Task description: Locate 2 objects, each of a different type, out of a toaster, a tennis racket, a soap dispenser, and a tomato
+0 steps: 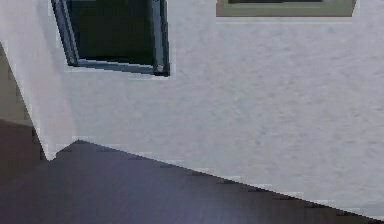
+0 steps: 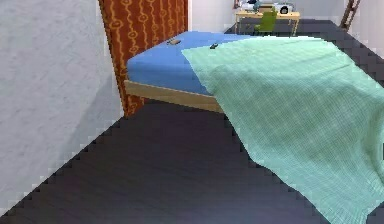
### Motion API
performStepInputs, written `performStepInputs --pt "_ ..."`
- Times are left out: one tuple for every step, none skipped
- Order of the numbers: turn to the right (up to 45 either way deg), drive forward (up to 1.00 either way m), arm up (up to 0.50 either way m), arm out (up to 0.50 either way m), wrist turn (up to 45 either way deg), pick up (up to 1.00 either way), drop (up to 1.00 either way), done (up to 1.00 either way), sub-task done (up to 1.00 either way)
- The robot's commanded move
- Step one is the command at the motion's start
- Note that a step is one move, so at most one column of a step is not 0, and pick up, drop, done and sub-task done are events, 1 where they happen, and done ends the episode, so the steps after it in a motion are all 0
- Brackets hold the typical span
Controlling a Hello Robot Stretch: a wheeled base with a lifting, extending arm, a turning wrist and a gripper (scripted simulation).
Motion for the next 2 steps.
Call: performStepInputs --pt "-18.0 0.00 0.00 0.00 0.0 0.00 0.00 0.00 0.00" --pt "0.0 0.40 0.00 0.00 0.0 0.00 0.00 0.00 0.00"
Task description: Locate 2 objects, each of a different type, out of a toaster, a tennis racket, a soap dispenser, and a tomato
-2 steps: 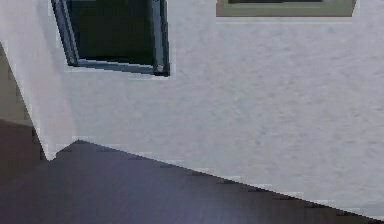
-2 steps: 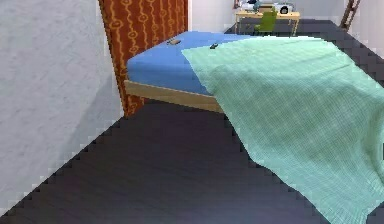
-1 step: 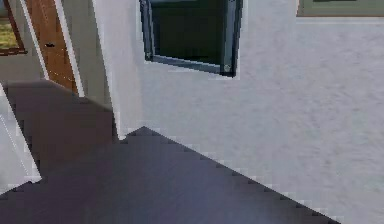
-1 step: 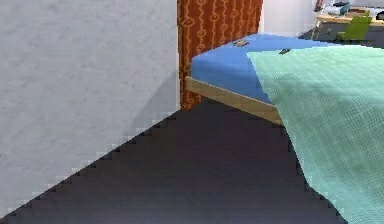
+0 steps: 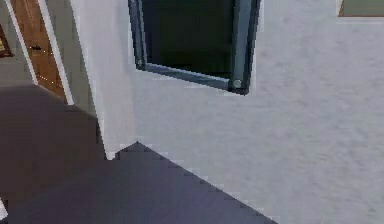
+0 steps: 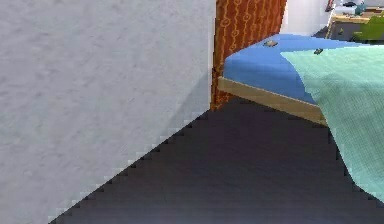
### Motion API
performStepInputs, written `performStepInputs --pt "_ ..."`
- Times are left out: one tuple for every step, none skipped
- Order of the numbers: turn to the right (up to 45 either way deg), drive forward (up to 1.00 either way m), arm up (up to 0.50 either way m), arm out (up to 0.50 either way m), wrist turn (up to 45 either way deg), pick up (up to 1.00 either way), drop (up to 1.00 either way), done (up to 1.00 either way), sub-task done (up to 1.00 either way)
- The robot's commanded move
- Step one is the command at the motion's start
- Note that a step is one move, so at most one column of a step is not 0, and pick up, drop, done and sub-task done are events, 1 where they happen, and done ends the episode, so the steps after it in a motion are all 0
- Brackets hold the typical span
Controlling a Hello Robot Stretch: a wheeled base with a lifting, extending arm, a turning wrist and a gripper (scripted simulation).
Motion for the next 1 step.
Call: performStepInputs --pt "-45.0 0.00 0.00 0.00 0.0 0.00 0.00 0.00 0.00"
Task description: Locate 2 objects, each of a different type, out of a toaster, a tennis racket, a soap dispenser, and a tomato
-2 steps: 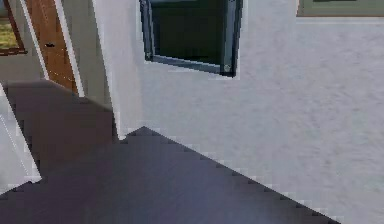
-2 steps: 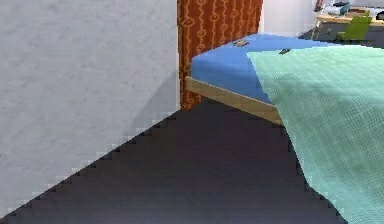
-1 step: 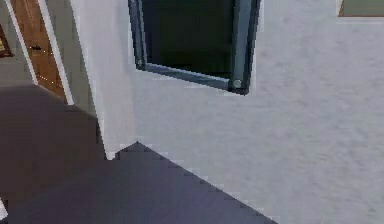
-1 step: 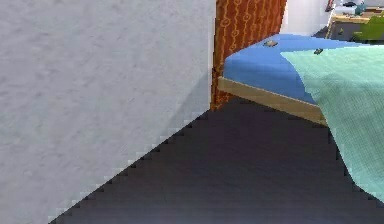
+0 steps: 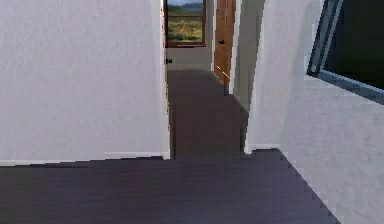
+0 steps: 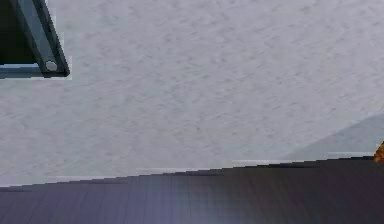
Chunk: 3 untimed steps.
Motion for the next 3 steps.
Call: performStepInputs --pt "-18.0 0.00 0.00 0.00 0.0 0.00 0.00 0.00 0.00" --pt "-3.0 0.00 0.00 0.00 0.0 0.00 0.00 0.00 0.00" --pt "0.0 0.10 0.00 0.00 0.0 0.00 0.00 0.00 0.00"
